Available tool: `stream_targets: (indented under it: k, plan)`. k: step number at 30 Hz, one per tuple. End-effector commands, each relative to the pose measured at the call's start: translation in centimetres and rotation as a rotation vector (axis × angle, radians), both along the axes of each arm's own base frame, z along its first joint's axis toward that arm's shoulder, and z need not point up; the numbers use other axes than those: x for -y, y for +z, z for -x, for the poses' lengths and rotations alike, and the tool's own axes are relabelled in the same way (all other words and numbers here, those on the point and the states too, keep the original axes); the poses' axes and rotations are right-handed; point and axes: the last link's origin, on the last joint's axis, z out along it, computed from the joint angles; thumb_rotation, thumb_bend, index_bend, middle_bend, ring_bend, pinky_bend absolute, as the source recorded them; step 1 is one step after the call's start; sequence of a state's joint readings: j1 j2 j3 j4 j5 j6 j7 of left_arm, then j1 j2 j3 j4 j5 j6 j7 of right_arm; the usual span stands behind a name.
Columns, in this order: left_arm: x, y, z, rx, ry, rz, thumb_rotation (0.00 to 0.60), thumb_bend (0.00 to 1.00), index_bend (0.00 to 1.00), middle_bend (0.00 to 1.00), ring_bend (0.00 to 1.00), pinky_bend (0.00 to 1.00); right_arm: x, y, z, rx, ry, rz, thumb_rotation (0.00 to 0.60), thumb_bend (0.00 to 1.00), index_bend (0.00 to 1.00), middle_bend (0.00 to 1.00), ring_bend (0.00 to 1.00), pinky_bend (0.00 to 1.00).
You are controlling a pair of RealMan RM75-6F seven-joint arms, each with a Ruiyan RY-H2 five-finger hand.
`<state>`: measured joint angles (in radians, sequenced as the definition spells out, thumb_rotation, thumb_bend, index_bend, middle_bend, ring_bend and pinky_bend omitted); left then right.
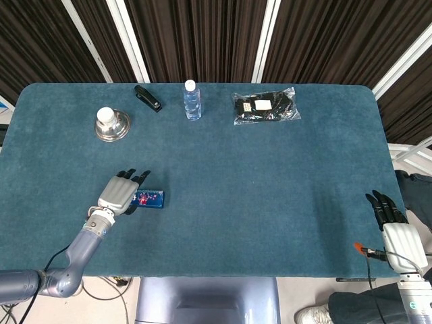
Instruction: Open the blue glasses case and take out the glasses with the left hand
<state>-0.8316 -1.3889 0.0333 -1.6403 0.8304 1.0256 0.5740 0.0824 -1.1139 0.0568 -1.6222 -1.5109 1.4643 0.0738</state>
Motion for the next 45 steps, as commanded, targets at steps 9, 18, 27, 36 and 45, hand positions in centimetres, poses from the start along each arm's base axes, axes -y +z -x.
stream_targets:
  k: [9, 18, 27, 36, 45]
  plan:
    - [0.0, -0.2, 0.2, -0.003, 0.001, 0.003, 0.6, 0.29, 0.02, 0.32, 0.09, 0.18, 0.0, 0.0, 0.0, 0.0, -0.001, 0.0, 0.6, 0.05, 0.0, 0.0, 0.0, 0.22]
    - [-0.4, -0.3, 0.4, -0.006, 0.003, -0.004, 0.6, 0.32, 0.05, 0.37, 0.1, 0.2, 0.0, 0.0, 0.0, 0.001, -0.001, 0.001, 0.6, 0.05, 0.0, 0.0, 0.0, 0.22]
    - [-0.9, -0.7, 0.8, -0.006, 0.009, -0.017, 0.6, 0.35, 0.07, 0.39, 0.12, 0.21, 0.0, 0.0, 0.0, 0.0, -0.003, 0.003, 0.6, 0.05, 0.0, 0.0, 0.0, 0.22]
    - [-1.3, -0.6, 0.8, -0.002, 0.009, -0.028, 0.6, 0.4, 0.08, 0.38, 0.12, 0.21, 0.0, 0.0, 0.0, 0.0, -0.003, 0.003, 0.6, 0.05, 0.0, 0.0, 0.0, 0.23]
    - [-2.0, -0.9, 0.7, -0.012, 0.002, -0.046, 0.6, 0.39, 0.08, 0.31, 0.12, 0.21, 0.0, 0.0, 0.0, 0.0, -0.003, 0.004, 0.6, 0.05, 0.0, 0.0, 0.0, 0.23]
